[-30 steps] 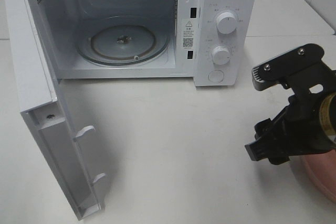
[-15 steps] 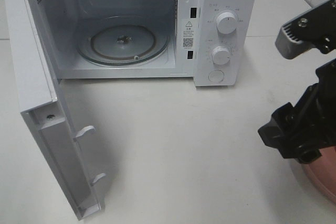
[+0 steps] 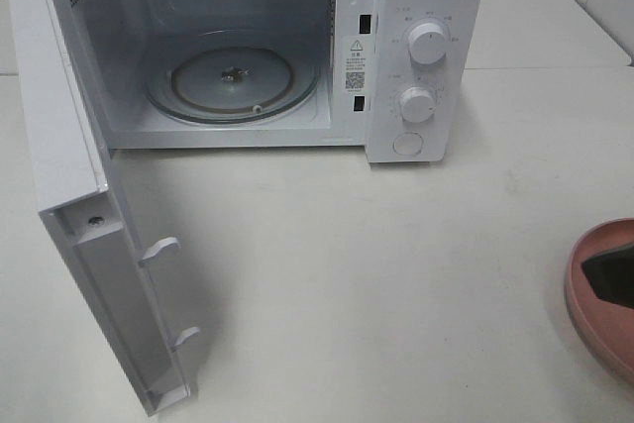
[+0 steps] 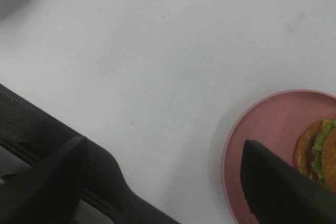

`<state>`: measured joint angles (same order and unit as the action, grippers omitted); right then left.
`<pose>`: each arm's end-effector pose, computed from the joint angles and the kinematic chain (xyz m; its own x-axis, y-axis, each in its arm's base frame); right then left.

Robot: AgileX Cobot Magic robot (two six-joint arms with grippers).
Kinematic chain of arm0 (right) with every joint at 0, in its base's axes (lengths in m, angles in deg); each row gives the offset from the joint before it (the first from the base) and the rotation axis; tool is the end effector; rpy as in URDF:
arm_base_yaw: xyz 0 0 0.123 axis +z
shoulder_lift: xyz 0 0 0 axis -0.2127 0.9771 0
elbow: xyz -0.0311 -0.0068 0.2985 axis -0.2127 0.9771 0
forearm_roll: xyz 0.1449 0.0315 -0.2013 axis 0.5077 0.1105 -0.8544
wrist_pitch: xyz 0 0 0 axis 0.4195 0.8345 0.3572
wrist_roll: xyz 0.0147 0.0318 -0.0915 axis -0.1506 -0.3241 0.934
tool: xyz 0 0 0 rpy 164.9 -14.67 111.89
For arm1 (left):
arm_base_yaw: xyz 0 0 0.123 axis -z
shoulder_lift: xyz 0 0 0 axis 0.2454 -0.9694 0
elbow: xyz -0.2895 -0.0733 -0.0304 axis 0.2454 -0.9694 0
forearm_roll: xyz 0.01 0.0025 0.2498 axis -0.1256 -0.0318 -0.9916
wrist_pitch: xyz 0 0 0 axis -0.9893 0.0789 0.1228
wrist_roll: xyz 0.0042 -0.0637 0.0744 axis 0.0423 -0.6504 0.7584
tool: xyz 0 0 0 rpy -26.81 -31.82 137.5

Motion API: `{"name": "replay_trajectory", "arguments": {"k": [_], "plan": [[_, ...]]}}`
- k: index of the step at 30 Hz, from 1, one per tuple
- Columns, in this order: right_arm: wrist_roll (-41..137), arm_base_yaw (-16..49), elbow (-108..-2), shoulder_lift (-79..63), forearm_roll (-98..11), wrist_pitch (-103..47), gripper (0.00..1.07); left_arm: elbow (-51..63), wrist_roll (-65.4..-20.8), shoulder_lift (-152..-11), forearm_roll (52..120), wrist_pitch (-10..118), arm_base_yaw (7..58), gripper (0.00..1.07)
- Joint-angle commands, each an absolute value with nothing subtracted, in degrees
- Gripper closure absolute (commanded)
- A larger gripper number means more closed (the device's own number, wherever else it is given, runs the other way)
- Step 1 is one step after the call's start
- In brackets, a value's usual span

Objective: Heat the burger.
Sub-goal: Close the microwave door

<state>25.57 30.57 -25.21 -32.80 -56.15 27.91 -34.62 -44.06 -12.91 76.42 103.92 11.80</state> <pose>0.0994 0.0688 0.2993 -0.6751 -0.3912 -0.6254 -0.4809 0.8763 -0.0291 -0.0187 -0.0084 0.2779 -0.4417 -0.0117 -0.8971 0.0302 0.9992 -0.0279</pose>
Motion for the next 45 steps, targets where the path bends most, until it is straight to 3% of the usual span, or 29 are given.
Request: {"name": "replay_trajectory", "arguments": {"k": [1, 7, 9, 17, 26, 37, 45], "plan": [[26.48, 30.35, -23.27, -38.36, -56.15, 29.86, 0.31, -34.79, -44.46, -12.63, 76.37, 103.69, 11.8, 0.06], [26.6, 28.57, -21.09, -41.74, -55.81, 30.15, 0.31, -34.79, -44.46, -12.63, 76.37, 103.69, 11.8, 0.06], [26.94, 22.84, -19.31, -44.72, -55.69, 31.18, 0.31, -34.79, -44.46, -12.63, 76.37, 103.69, 11.8, 0.06], [32.79, 9.89, -16.91, -53.54, -51.4, 32.32, 0.31, -34.79, -44.46, -12.63, 76.37, 103.69, 11.8, 0.06], [39.89, -1.17, -16.1, -66.03, -46.87, 32.73, 0.31, -34.79, -44.46, -12.63, 76.37, 103.69, 11.8, 0.06], [39.83, -9.53, -16.05, -77.89, -46.87, 32.73, 0.31, -34.79, -44.46, -12.63, 76.37, 103.69, 11.8, 0.06], [39.6, -10.56, -15.99, -78.3, -47.04, 32.73, 0.31, -34.79, -44.46, -12.63, 76.37, 103.69, 11.8, 0.06]]}}
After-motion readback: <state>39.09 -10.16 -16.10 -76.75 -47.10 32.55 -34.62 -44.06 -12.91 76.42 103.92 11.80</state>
